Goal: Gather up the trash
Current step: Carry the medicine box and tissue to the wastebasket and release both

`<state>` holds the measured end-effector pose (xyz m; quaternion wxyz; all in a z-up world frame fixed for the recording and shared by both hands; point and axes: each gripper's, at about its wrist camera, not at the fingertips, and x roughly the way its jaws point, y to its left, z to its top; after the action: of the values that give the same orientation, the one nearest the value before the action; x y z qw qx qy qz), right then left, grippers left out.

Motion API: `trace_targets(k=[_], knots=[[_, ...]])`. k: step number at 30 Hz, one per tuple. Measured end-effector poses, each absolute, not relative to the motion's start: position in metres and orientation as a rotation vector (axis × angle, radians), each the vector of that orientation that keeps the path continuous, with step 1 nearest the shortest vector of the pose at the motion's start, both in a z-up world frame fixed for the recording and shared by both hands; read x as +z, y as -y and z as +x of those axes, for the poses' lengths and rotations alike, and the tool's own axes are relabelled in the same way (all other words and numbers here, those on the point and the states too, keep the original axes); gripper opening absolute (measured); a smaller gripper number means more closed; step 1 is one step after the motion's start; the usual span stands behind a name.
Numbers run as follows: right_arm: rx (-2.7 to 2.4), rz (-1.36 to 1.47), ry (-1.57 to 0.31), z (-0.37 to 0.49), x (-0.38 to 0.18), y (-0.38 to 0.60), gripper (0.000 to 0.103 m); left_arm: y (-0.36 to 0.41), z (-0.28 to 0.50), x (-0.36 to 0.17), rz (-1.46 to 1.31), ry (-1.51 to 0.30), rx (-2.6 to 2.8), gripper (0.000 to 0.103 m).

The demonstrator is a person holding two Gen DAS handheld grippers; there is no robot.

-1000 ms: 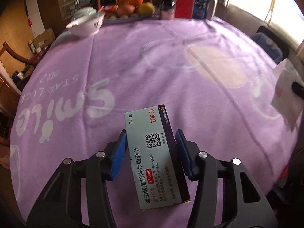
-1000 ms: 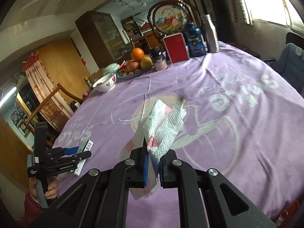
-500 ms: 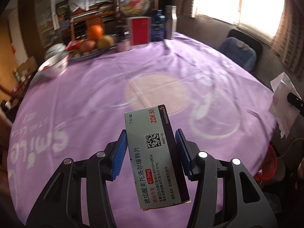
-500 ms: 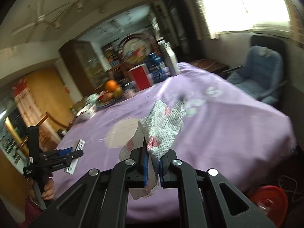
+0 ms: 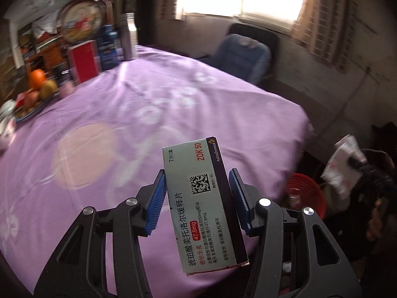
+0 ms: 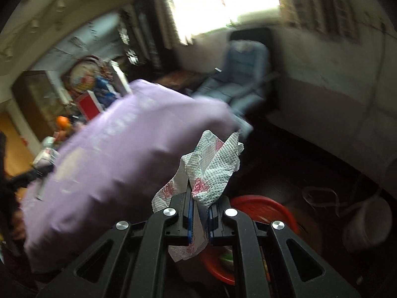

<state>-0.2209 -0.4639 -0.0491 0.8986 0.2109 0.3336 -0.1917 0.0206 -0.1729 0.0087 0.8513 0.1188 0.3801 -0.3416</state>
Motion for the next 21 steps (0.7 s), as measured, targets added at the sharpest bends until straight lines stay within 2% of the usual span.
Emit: trace_targets(k=[9,12,13,14,16,21], knots=[[-0.553,0.366,-0.867,-0.225,-0.125,0.495,0.011,0.257,-0.009,-0.011,0.333,-0.833,-0.880,0.051],[-0.562,0.343,-0.942,-0.218,-0.151,0.495,0.015,0.282,-0.021,-0.021,0.371,-0.848,-0.927,0.051],[-0.554,0.333,-0.980,-0.215,-0.162,0.494,0.025,0.288,-0.024,-0.023,0.379,-0.852,-0.939,0.051],[-0.558,0.327,-0.996,-0.214,-0.169,0.493,0.045,0.296,-0.029,-0.027,0.393,-0.858,-0.955,0.051],[-0.565,0.331,-0.978,-0.216,-0.170,0.495,0.059,0.311,-0.036,-0.036,0.424,-0.867,-0.981,0.051],[-0.594,0.365,-0.863,-0.233,-0.145,0.508,0.062,0.341,-0.053,-0.054,0.483,-0.891,-1.038,0.051]])
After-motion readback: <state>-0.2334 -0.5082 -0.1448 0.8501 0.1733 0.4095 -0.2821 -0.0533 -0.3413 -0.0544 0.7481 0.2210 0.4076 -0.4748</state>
